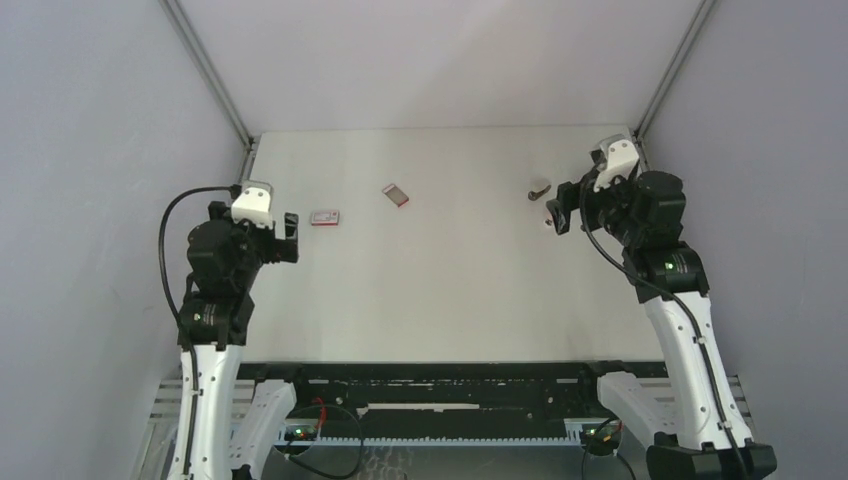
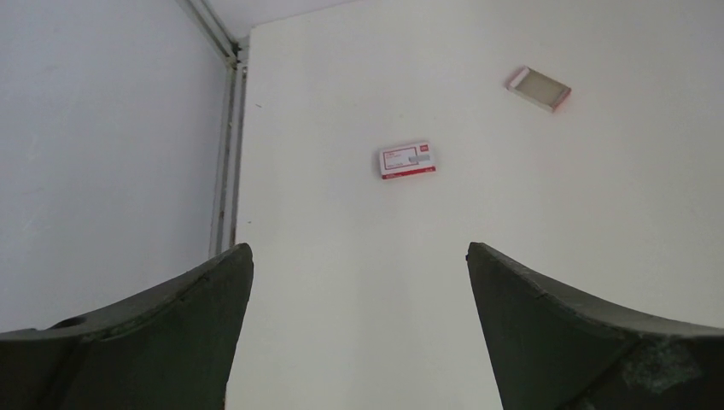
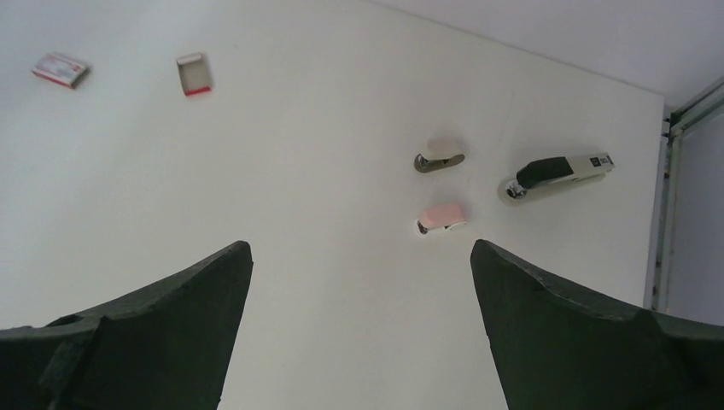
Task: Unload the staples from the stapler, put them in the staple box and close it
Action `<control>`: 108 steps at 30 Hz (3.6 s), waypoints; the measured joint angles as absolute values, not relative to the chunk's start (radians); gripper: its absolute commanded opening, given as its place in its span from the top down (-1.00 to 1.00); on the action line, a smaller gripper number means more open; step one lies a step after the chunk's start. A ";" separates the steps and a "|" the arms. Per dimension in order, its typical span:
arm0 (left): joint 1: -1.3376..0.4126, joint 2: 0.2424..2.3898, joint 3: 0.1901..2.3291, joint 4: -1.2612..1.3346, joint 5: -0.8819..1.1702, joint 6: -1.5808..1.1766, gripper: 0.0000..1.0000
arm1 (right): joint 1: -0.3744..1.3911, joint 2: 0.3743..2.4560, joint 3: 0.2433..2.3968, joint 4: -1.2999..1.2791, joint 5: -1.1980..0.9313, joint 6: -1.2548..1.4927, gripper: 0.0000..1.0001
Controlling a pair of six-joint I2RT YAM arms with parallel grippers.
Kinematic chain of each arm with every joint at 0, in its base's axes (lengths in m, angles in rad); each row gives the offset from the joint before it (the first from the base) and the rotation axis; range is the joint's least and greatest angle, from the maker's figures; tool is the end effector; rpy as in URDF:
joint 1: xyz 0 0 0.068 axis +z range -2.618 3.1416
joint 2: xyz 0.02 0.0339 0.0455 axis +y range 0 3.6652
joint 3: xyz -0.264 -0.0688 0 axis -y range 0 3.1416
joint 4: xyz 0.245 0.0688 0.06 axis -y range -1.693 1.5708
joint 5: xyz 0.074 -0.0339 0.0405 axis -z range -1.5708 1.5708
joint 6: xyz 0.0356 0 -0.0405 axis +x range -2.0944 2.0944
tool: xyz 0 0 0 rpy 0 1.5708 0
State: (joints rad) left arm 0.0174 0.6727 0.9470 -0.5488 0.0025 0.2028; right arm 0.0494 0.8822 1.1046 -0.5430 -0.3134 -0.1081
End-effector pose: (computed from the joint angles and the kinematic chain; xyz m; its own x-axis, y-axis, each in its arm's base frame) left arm 0.1386 0.0023 0.3724 -0.2685 0.1968 -0.9430 0.0399 0.9803 0.1932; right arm 0.1796 0.0199 0.3959 -0.2763 -0.1164 -0.9540 -0.3712 0.9285 -0.0058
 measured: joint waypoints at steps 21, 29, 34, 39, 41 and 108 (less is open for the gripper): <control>0.019 0.674 0.830 -0.601 0.286 0.343 -0.99 | 0.028 1.500 1.573 -0.709 -0.240 -0.069 -1.00; 0.019 0.673 0.812 -0.610 0.329 0.352 -0.99 | -0.028 1.795 1.758 -0.765 -0.305 -0.024 -1.00; 0.019 0.672 0.794 -0.610 0.344 0.352 -0.99 | -0.028 1.890 1.764 -0.788 -0.322 -0.005 -1.00; 0.019 0.672 0.791 -0.611 0.347 0.352 -0.99 | -0.028 1.898 1.734 -0.761 -0.320 0.016 -1.00; 0.019 0.672 0.791 -0.611 0.348 0.352 -0.99 | -0.028 1.900 1.718 -0.750 -0.319 0.027 -1.00; 0.019 0.670 0.781 -0.613 0.374 0.370 -0.99 | -0.111 2.069 1.710 -0.776 -0.345 -0.041 -1.00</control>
